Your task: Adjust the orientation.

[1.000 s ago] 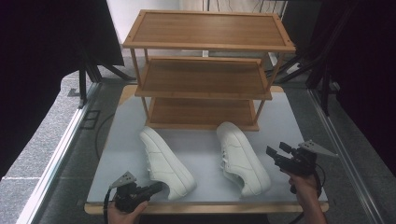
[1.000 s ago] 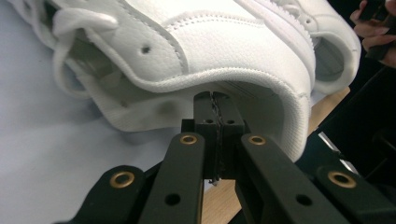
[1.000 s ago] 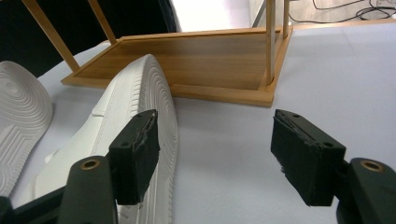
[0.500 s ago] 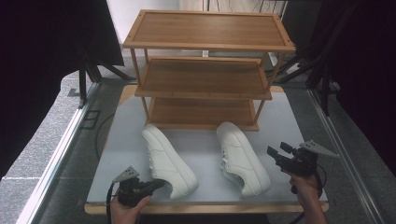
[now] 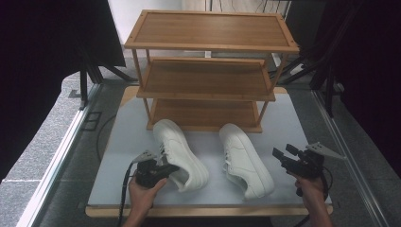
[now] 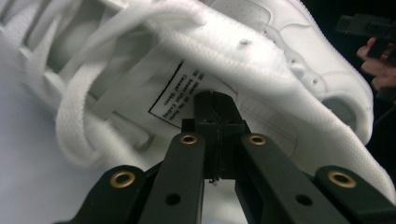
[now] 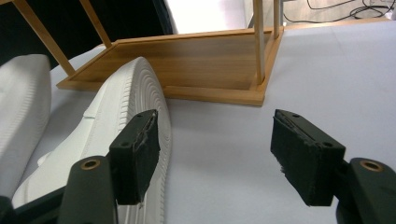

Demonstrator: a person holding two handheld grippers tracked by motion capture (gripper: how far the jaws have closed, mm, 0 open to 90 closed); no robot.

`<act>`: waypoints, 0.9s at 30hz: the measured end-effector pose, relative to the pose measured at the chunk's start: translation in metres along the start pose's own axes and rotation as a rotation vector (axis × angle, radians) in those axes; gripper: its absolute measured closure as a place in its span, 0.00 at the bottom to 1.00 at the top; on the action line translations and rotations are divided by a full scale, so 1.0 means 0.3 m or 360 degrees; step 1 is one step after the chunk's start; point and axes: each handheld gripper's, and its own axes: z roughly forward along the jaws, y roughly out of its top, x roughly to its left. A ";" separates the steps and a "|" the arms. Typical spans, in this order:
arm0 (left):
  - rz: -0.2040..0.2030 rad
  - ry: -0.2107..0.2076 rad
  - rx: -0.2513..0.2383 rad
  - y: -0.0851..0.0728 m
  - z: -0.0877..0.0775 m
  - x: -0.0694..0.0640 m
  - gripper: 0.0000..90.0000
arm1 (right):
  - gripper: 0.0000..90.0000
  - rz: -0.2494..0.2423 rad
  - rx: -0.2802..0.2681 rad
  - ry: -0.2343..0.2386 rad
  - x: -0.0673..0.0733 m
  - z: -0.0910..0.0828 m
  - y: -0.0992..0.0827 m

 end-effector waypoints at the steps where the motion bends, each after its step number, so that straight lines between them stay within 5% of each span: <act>1: 0.0007 0.0004 0.0007 0.019 0.011 -0.011 1.00 | 0.36 0.0004 0.0002 -0.0004 -0.005 -0.002 -0.002; 4: 0.0102 0.0064 0.0063 0.068 0.050 -0.042 1.00 | 0.36 0.0012 0.0003 -0.0009 -0.010 -0.002 -0.004; 6: 0.0119 0.0054 0.0169 0.112 0.076 -0.054 1.00 | 0.36 0.0015 0.0004 -0.0014 -0.012 -0.002 -0.007; 9: 0.0130 0.0055 0.0174 0.128 0.089 -0.069 0.98 | 0.36 0.0014 0.0005 -0.0016 -0.013 -0.002 -0.009; 15: 0.0139 -0.0051 0.0150 0.110 0.121 -0.123 0.96 | 0.36 0.0030 0.0022 -0.0027 -0.022 0.003 -0.014; 22: 0.0152 -0.0013 0.0255 0.079 0.168 -0.119 0.99 | 0.36 0.0017 0.0039 -0.0024 -0.017 0.010 -0.019; 27: 0.0142 -0.0029 0.0259 0.067 0.174 -0.109 1.00 | 0.36 0.0020 0.0033 -0.0008 -0.018 0.012 -0.022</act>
